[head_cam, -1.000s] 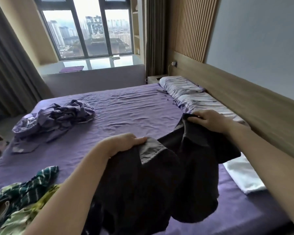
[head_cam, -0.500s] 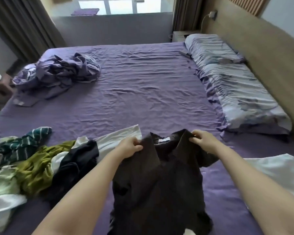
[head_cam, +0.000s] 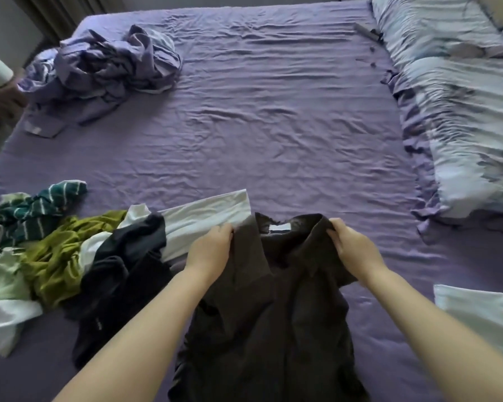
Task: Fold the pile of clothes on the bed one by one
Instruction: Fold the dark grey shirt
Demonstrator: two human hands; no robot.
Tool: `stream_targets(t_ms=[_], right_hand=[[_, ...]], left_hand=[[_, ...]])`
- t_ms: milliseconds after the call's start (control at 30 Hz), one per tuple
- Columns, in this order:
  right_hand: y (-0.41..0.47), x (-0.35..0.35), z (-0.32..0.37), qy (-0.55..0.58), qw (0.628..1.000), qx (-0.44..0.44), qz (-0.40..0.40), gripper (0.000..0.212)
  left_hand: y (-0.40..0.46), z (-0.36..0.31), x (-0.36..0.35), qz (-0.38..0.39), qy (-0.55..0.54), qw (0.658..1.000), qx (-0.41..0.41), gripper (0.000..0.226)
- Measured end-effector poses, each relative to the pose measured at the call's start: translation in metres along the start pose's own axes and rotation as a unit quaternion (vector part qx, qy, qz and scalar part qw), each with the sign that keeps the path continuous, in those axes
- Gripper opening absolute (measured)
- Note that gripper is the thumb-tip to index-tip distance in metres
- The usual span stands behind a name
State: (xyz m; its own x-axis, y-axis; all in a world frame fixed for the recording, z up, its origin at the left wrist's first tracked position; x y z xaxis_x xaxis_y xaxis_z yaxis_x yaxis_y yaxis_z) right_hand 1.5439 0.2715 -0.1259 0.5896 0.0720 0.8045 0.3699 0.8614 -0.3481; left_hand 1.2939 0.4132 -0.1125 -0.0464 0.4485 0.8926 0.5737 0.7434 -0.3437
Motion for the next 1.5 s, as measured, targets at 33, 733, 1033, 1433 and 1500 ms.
stream_targets(t_ms=[33, 733, 1033, 1433, 1500], right_hand=[[0.007, 0.002, 0.001, -0.006, 1.0, 0.004, 0.005, 0.022], [0.14, -0.132, 0.066, 0.002, 0.996, 0.086, -0.023, 0.035], [0.192, -0.177, 0.112, 0.087, 0.995, 0.004, 0.055, 0.054], [0.208, -0.161, 0.152, -0.066, 0.985, 0.105, -0.118, 0.051], [0.197, -0.185, 0.167, -0.149, 0.967, 0.182, -0.097, 0.051]], left_hand=[[0.006, 0.002, 0.001, 0.007, 0.029, 0.999, -0.011, 0.008], [0.175, 0.102, -0.083, 0.036, -0.105, 0.993, -0.03, 0.048], [0.15, 0.134, -0.085, 0.111, -0.042, 0.988, -0.099, 0.063], [0.191, 0.192, -0.064, 0.081, 0.198, 0.977, 0.015, 0.049], [0.188, 0.189, -0.073, 0.066, 0.231, 0.97, 0.033, 0.052]])
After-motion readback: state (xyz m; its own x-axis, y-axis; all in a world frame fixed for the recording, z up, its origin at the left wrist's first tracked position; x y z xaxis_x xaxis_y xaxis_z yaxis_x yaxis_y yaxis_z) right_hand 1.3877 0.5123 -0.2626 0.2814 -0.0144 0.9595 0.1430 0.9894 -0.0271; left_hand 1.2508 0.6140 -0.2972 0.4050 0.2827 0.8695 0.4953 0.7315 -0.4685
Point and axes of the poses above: each hand's wrist, its own y-axis towards the middle knuckle, its own x-axis out of the back of the hand, z = x × y, the point moved 8 cm from there along y, towards the middle knuckle, and after that the axes turned 7 degrees about z, right-handed, at the moved point
